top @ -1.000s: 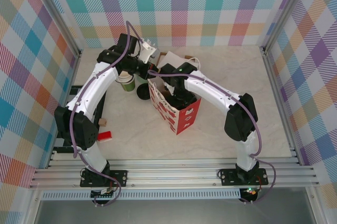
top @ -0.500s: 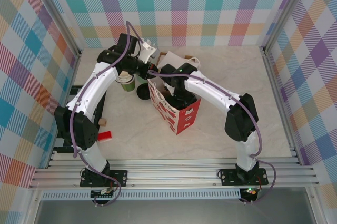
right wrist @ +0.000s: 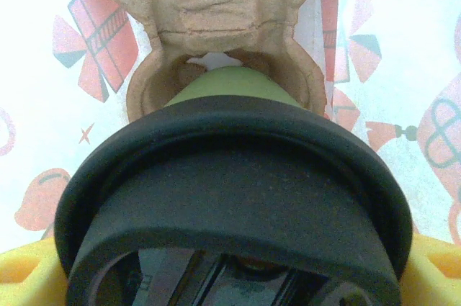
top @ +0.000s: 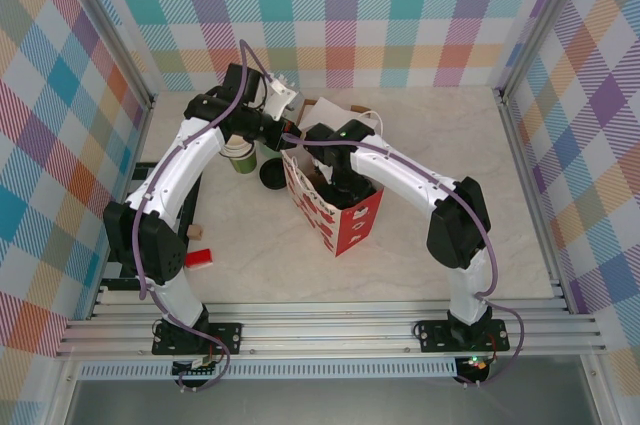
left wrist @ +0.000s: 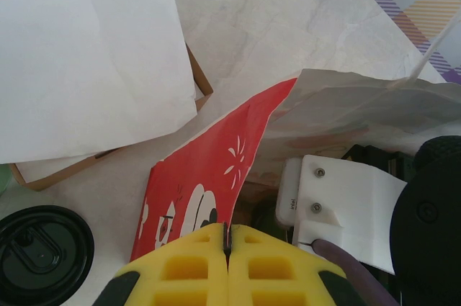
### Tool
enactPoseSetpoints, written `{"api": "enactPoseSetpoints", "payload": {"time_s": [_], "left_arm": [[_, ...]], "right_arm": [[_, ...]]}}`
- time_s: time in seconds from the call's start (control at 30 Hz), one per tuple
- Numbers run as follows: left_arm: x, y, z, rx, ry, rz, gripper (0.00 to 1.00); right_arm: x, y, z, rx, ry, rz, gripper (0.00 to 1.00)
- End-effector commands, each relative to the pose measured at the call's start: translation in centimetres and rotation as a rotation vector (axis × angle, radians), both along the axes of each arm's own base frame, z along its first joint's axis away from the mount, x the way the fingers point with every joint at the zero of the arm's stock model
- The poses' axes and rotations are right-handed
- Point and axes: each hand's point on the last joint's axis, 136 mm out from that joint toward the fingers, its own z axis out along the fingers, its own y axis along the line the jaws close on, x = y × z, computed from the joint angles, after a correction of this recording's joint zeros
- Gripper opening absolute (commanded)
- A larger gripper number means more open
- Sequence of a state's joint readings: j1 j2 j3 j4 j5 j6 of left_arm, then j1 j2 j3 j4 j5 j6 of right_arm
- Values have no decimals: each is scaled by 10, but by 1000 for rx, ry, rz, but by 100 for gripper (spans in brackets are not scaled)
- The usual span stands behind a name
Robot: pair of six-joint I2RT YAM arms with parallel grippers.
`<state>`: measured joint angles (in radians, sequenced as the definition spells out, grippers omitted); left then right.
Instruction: Pack the takeout coffee
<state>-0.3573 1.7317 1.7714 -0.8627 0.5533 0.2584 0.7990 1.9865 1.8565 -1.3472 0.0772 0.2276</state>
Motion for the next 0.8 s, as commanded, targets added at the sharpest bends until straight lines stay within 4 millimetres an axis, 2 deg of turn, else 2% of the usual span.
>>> {"api": "enactPoseSetpoints", "payload": {"time_s": [0.0,0.77], "left_arm": [[-11,1,11,-23,-7,-25,0],[-10,1,9,-21,-3,-27,0]], "right_arm": [[-7,-8,6,-13,19,-19,42],[-7,-10,0,-30,36,-24,42]]}}
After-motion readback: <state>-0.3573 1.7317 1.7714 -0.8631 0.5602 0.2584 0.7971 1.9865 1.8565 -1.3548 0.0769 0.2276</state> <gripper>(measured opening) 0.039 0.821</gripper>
